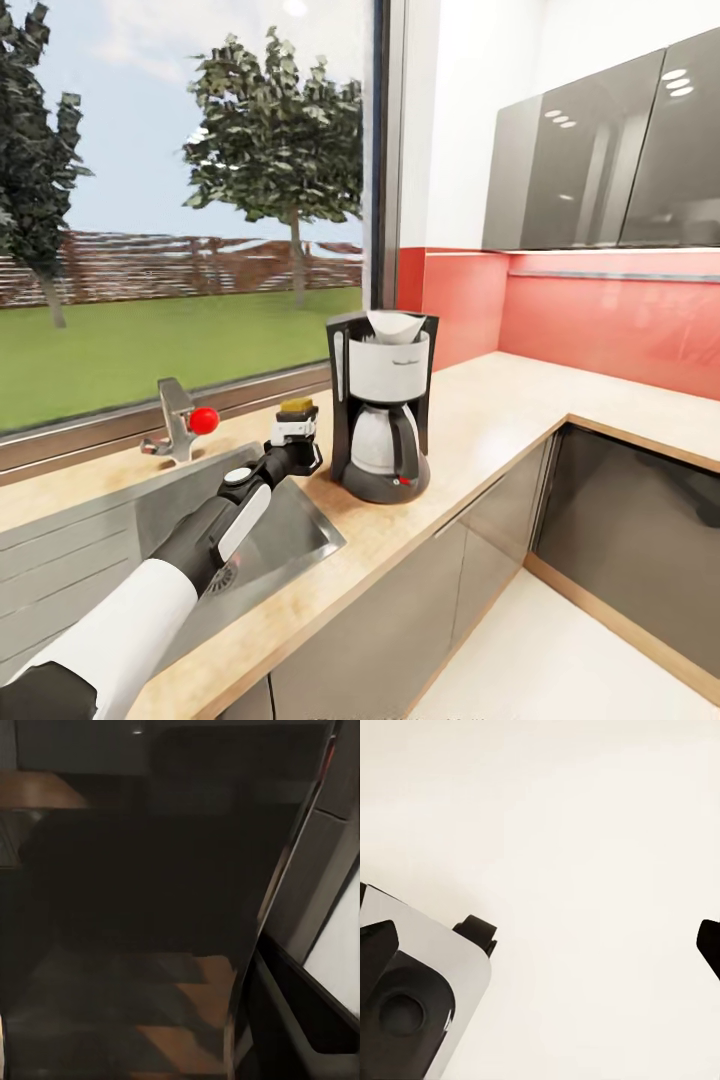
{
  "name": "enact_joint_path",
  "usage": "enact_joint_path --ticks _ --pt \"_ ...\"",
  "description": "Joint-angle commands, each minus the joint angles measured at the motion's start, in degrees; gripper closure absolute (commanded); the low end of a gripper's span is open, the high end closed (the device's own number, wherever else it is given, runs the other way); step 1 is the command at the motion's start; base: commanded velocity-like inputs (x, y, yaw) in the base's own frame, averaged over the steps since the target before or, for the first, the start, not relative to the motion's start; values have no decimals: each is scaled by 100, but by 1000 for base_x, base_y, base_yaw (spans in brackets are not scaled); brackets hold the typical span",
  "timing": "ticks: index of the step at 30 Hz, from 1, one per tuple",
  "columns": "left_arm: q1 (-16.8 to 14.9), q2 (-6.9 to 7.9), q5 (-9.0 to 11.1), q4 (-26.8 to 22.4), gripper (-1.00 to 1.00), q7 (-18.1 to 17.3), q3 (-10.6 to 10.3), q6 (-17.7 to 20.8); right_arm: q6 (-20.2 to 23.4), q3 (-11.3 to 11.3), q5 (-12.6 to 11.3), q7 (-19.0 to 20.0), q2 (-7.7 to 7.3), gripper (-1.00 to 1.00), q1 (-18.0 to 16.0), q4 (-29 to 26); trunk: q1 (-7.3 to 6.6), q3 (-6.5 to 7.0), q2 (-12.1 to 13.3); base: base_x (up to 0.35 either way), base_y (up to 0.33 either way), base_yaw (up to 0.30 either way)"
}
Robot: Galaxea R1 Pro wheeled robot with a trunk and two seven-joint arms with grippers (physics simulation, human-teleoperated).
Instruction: Set up a coffee station on the kitchen countertop: keep the coffee maker on the countertop, move the bottle of coffee from the kitchen shelf to the counter next to the coffee maker, place a paper coffee filter on top of the coffee maker, put the saucer next to the coffee maker with the coffee cup on the saucer, and place the electric kettle next to the coffee maker.
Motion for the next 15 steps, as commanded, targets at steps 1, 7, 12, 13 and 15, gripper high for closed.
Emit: enact_joint_path --ticks 1,7,12,13,15 --pt "-4 6 36 -9 100 -2 -15 24 -24 -20 61 17 -1 -100 -3 1 0 -16 -5 0 0 0" --pt "-6 6 36 -11 100 -5 -14 -56 -24 -20 61 17 0 -100 -3 1 0 -71 -5 0 0 0" --pt "-2 6 36 -11 100 -3 -14 -121 -24 -20 61 17 0 -100 -3 1 0 -116 -5 0 0 0" --pt "-3 6 36 -11 100 -3 -14 -128 -24 -20 61 17 0 -100 -3 1 0 -125 -5 0 0 0" --pt "-2 6 36 -11 100 -5 -14 -131 -24 -20 61 17 0 -100 -3 1 0 -137 -5 41 0 0"
